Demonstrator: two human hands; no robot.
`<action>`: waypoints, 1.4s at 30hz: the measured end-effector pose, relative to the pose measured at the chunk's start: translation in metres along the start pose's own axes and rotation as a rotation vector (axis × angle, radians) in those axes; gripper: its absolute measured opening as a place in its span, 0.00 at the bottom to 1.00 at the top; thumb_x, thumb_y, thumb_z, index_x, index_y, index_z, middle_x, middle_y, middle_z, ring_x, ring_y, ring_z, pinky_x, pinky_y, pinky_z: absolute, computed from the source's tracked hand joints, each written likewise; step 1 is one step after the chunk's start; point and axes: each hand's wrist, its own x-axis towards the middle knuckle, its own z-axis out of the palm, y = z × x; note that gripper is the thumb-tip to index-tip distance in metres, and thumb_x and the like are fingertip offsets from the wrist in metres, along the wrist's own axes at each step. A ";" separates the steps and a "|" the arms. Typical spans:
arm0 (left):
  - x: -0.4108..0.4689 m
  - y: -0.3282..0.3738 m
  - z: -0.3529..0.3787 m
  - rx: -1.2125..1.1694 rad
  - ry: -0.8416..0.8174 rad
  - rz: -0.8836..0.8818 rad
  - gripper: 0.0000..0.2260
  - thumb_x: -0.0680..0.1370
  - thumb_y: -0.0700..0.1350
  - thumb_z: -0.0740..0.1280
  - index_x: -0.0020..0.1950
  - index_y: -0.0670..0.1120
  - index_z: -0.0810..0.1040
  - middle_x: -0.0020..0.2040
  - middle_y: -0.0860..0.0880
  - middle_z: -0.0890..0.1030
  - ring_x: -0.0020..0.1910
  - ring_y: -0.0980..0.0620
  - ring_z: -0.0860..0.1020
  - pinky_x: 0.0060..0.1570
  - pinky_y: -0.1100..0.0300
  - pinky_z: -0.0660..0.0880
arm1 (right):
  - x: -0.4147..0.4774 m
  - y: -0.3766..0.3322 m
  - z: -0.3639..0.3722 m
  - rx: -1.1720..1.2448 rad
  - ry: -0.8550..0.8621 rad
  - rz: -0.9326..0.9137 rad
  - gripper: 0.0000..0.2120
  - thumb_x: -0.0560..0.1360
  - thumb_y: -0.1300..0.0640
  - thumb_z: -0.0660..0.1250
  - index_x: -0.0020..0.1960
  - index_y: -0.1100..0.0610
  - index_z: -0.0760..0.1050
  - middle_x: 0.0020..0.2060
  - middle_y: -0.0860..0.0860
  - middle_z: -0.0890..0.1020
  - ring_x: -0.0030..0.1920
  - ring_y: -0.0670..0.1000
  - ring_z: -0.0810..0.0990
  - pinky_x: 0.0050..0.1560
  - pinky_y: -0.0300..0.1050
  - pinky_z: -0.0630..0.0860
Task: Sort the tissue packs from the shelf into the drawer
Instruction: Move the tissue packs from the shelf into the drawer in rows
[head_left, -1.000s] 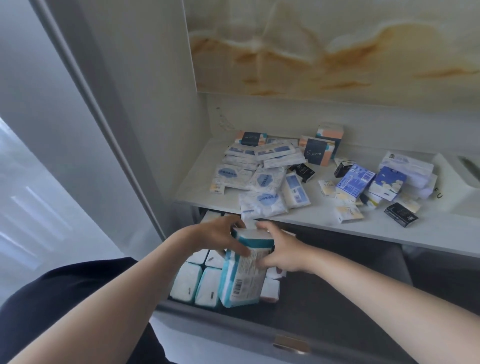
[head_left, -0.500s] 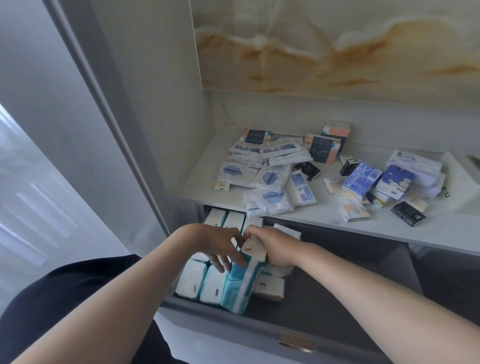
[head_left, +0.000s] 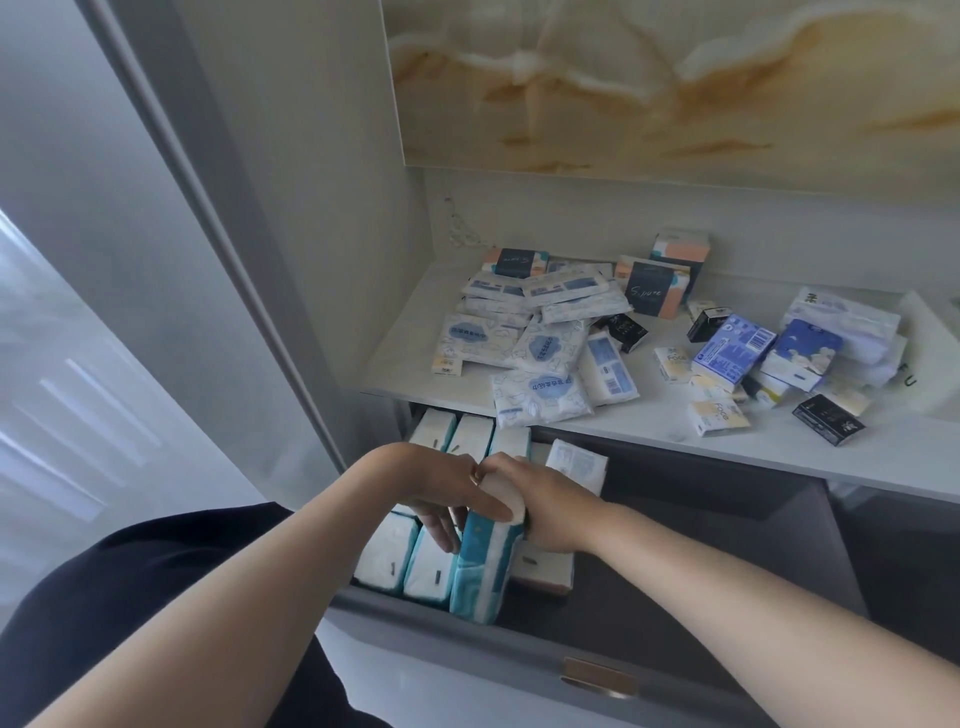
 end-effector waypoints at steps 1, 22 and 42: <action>0.000 -0.001 -0.002 -0.016 -0.002 0.007 0.35 0.74 0.53 0.75 0.73 0.48 0.59 0.59 0.35 0.79 0.51 0.39 0.83 0.55 0.46 0.80 | 0.000 0.000 -0.004 0.130 -0.080 0.044 0.39 0.69 0.62 0.71 0.71 0.39 0.57 0.64 0.49 0.69 0.57 0.52 0.74 0.49 0.44 0.74; 0.023 -0.025 0.017 0.738 0.256 0.054 0.20 0.75 0.52 0.72 0.64 0.48 0.74 0.61 0.49 0.76 0.57 0.48 0.75 0.52 0.57 0.71 | -0.015 0.003 0.027 0.233 -0.089 0.278 0.21 0.68 0.54 0.74 0.56 0.46 0.68 0.50 0.46 0.78 0.45 0.49 0.79 0.38 0.38 0.74; 0.063 -0.009 0.030 0.924 0.496 0.252 0.27 0.76 0.51 0.71 0.73 0.54 0.65 0.68 0.47 0.66 0.67 0.45 0.68 0.60 0.49 0.74 | -0.018 0.058 -0.016 -0.191 0.275 0.189 0.11 0.71 0.49 0.68 0.53 0.45 0.74 0.52 0.43 0.74 0.55 0.48 0.75 0.47 0.43 0.70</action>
